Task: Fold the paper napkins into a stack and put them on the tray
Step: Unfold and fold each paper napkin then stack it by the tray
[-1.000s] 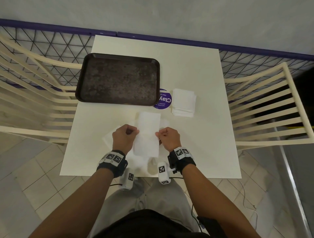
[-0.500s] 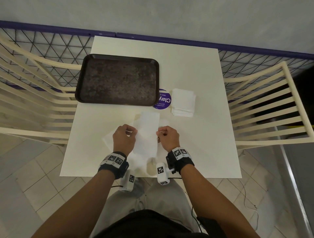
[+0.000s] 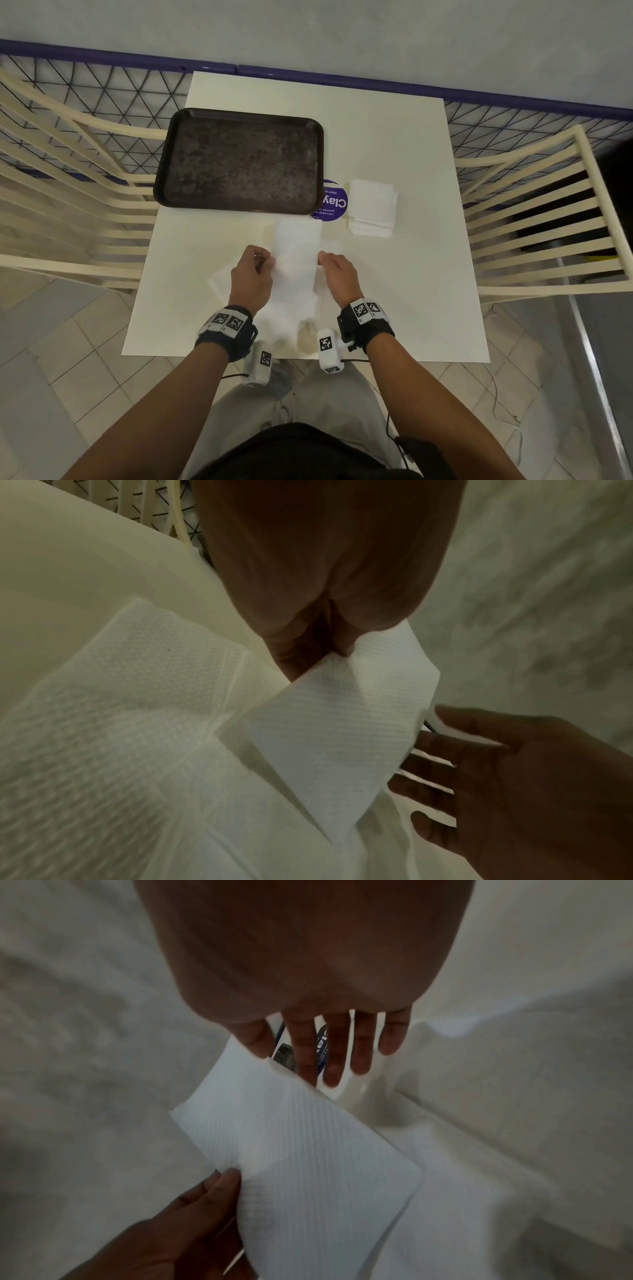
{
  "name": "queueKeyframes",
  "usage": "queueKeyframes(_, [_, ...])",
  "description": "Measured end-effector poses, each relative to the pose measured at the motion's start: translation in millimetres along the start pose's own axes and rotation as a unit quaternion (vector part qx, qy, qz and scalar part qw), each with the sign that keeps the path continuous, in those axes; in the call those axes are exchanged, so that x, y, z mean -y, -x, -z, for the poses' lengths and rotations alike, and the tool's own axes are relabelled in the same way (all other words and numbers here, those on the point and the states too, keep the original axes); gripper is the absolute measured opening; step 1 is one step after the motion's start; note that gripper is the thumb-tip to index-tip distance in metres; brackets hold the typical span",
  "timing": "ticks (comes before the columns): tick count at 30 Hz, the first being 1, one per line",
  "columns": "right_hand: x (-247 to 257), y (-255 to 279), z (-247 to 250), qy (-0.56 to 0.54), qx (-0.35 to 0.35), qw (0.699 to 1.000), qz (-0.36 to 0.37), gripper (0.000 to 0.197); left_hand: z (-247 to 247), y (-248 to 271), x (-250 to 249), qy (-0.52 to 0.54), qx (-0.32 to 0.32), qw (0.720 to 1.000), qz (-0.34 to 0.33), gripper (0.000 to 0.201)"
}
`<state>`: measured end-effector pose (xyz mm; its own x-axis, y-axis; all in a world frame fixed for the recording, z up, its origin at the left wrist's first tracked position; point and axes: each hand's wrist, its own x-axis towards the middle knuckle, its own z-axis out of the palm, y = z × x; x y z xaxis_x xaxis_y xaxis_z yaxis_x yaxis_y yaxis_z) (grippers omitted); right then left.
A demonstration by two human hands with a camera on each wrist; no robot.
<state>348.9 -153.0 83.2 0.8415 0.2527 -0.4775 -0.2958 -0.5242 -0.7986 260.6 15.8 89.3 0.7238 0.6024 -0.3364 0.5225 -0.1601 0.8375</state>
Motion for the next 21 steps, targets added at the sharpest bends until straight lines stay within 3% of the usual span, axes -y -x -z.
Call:
queueKeyframes(4, [2.1,3.2,3.8,0.035,0.031,0.996,0.074,0.023,0.9,-2.2,-0.7,0.007,-0.009,1.0,0.01,0.008])
queueKeyframes(8, [-1.4,-1.6,4.2,0.061,0.009,0.993,0.099,0.028,4.2,-8.1,7.6,0.06,0.058,0.996,0.042,0.026])
queueKeyframes(12, [-0.3,-1.5,4.2,0.016,0.018,0.995,0.097,0.002,7.2,-8.4,9.7,0.119,0.084,0.989,0.033,0.011])
queueKeyframes(17, [5.9,2.1,3.6,-0.047,0.002,0.994,0.099,0.021,5.9,-4.9,3.6,0.208,0.083,0.972,0.07,0.025])
queueKeyframes(21, [12.6,6.8,6.0,-0.139,0.011,0.99,0.037,0.029,8.1,-1.4,-6.6,0.247,0.087,0.96,0.101,0.032])
